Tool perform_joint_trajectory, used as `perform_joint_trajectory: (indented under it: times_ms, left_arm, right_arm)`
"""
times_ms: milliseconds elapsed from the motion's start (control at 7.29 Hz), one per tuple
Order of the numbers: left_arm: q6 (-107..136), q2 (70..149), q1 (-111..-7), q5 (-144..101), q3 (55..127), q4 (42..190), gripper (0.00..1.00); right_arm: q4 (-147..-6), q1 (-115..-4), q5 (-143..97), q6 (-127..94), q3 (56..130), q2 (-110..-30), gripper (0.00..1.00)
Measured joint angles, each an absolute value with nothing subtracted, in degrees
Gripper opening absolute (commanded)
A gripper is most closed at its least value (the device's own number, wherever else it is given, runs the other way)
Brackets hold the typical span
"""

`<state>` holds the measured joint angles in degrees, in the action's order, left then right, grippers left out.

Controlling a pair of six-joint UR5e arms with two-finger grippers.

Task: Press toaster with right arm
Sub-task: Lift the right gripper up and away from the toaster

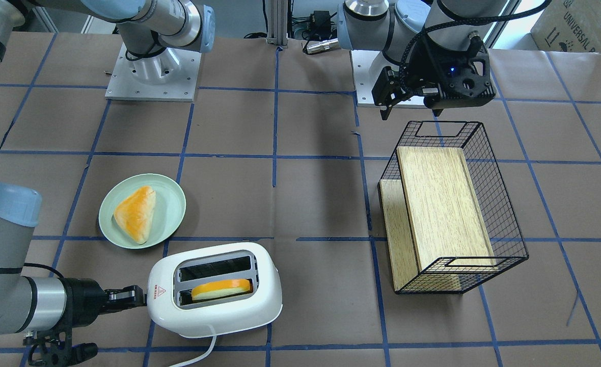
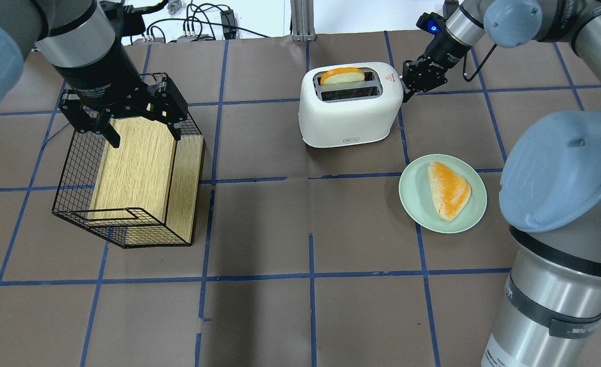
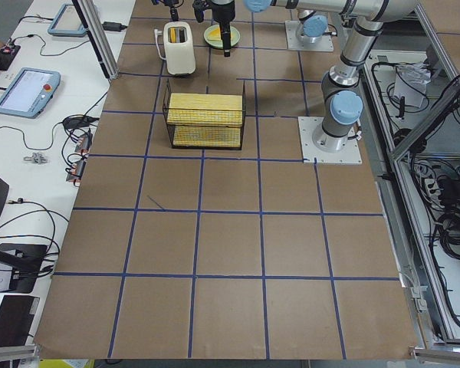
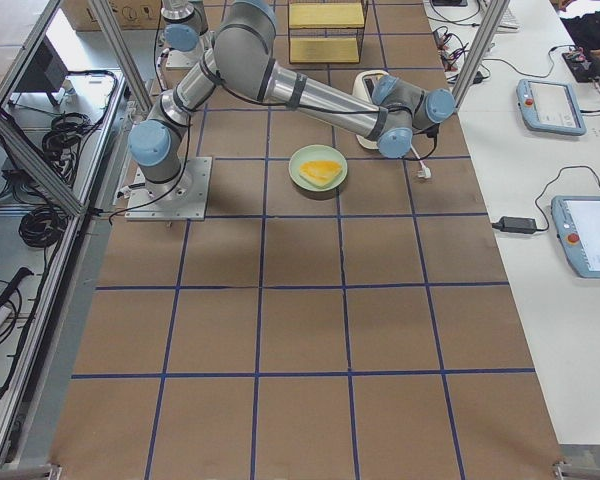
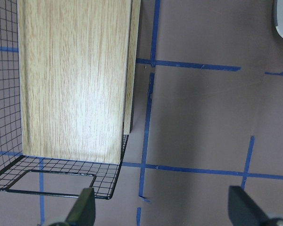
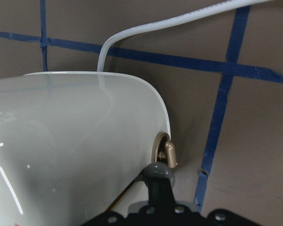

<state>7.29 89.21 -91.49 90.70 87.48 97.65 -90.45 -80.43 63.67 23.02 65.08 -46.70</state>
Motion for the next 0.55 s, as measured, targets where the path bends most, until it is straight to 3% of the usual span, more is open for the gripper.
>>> perform_joint_trajectory:
  times_ms: [137,275,549]
  left_arm:
    - [7.3,89.21,-91.49,90.7,87.5,97.65,1.0]
    - [7.3,89.21,-91.49,90.7,87.52,97.65,1.0]
    - [7.3,89.21,-91.49,90.7,87.54,97.59,1.0]
  right_arm:
    - [-90.65,-80.52,64.66,22.57,64.91,-46.88,0.71]
    - [-90.74,-80.6,66.44,21.82,64.12,-47.45,0.85]
    - [-90.45,-81.49,73.14,20.89,60.87,-48.91,1.0]
